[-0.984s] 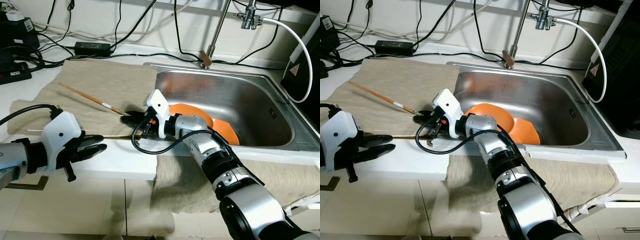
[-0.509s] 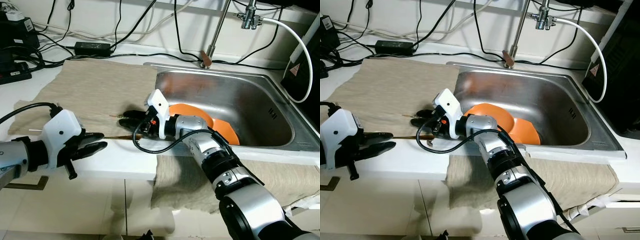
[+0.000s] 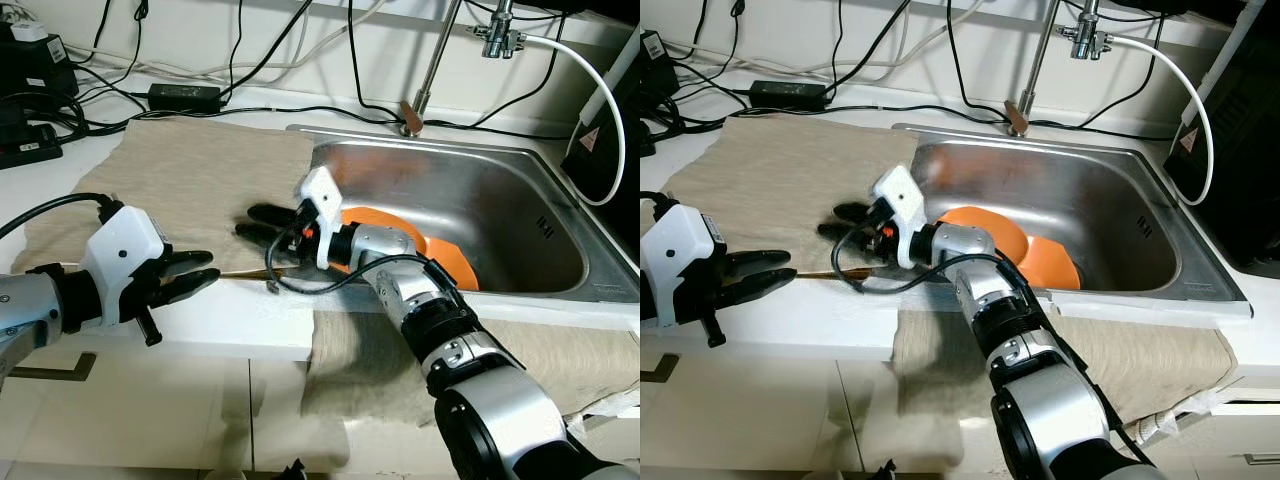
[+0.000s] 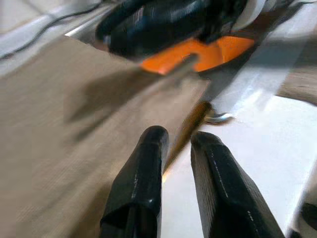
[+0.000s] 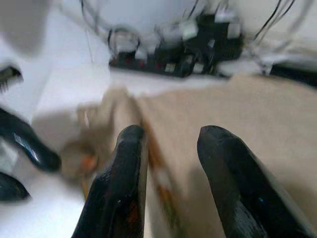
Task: Kitchen organization
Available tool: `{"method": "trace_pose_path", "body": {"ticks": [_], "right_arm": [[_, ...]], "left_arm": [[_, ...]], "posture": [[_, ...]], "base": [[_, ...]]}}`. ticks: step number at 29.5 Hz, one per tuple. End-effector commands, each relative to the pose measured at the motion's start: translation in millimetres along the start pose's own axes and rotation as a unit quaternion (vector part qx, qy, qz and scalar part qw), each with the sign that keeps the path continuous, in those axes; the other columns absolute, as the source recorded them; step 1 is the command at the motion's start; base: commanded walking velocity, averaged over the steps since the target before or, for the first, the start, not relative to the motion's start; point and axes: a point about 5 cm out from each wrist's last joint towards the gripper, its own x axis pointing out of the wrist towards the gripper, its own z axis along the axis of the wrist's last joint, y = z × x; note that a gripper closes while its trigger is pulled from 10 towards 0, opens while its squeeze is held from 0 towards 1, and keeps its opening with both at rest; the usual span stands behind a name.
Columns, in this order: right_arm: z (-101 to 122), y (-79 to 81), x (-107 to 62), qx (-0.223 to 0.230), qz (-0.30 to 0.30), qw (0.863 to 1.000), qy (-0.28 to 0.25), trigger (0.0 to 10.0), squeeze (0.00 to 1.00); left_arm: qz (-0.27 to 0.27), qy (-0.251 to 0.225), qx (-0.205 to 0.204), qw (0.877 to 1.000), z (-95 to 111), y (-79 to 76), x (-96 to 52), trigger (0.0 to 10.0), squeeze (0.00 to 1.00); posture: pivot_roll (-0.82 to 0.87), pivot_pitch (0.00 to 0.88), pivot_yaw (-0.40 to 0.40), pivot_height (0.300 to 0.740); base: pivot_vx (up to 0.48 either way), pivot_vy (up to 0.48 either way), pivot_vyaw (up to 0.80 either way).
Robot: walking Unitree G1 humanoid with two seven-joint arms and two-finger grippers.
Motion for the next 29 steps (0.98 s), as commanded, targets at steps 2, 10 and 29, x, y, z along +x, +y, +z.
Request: {"method": "trace_pose_path", "body": {"ticks": [2, 10, 29], "right_arm": [[25, -8.5, 0.8, -0.004, -0.024, 0.998, -0.052, 10.0, 0.00], [29, 2.6, -13.9, -0.079, 0.087, 0.993, 0.019, 10.0, 0.00], [-8, 40.5, 14.4, -0.075, 0.183, 0.970, 0.143, 10.0, 1.00]], "left_arm": [[0.036, -0.021, 0.023, 0.999, 7, 8.6, 3.6, 10.0, 0.00], [0.056, 0.002, 0.040, 0.998, -1, 13.4, 12.4, 10.0, 0.00], [0.087, 0.043, 0.047, 0.994, -19, 31.9, -11.4, 10.0, 0.00]], "posture": [[0.10, 0.000, -0.095, 0.740], [0.10, 0.000, -0.102, 0.740], [0.07, 0.000, -0.109, 0.740]], "base": [[0.000, 0.000, 0.00], [0.000, 0.000, 0.00], [0.000, 0.000, 0.00]]}}
